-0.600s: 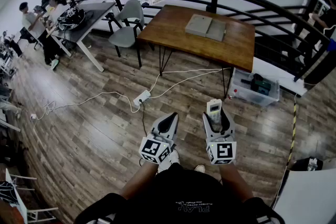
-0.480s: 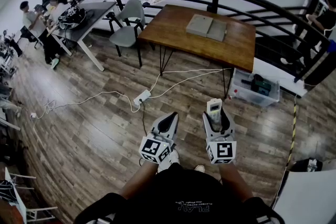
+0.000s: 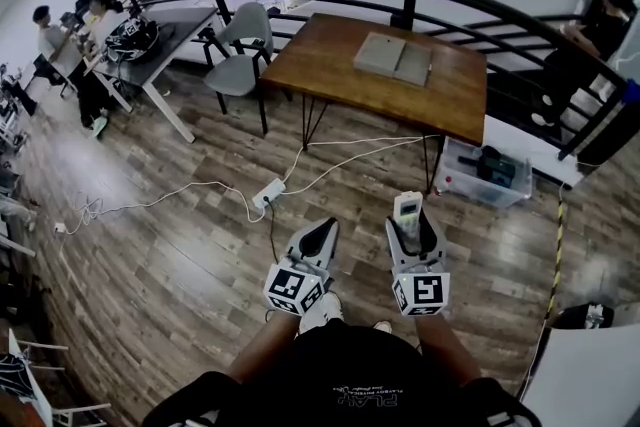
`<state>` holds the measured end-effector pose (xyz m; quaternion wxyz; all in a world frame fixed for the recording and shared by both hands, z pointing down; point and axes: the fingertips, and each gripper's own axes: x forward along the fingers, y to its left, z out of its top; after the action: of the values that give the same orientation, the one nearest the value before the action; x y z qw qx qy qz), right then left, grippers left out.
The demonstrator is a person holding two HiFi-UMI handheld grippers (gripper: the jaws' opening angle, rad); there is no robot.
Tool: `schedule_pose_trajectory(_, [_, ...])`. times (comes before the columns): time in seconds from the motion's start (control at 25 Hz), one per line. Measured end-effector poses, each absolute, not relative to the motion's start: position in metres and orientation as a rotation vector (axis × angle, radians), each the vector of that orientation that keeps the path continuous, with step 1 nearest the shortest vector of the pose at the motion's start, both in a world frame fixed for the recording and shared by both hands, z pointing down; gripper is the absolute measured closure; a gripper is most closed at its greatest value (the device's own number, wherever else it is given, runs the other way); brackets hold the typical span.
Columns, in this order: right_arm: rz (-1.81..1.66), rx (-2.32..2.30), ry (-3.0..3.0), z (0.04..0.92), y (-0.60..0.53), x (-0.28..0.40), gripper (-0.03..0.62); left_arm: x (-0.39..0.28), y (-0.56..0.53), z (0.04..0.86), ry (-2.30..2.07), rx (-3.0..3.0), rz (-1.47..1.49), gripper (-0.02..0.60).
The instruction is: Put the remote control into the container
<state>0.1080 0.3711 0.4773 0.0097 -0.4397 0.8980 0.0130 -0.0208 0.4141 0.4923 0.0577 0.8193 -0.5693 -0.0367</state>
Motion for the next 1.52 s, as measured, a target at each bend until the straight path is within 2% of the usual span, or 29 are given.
schedule_pose_trajectory(0.56, [0.048, -1.414, 2.719, 0.466, 0.323, 0.063, 0.332, -0.07, 0.353, 0.484, -1.625, 2.585, -0.117, 0.575])
schedule_pose_trajectory(1.52, [-0.031, -1.375, 2.754, 0.479, 0.15, 0.062, 0.332, -0.064, 0.19, 0.493, -1.651, 2.535, -0.069, 0.575])
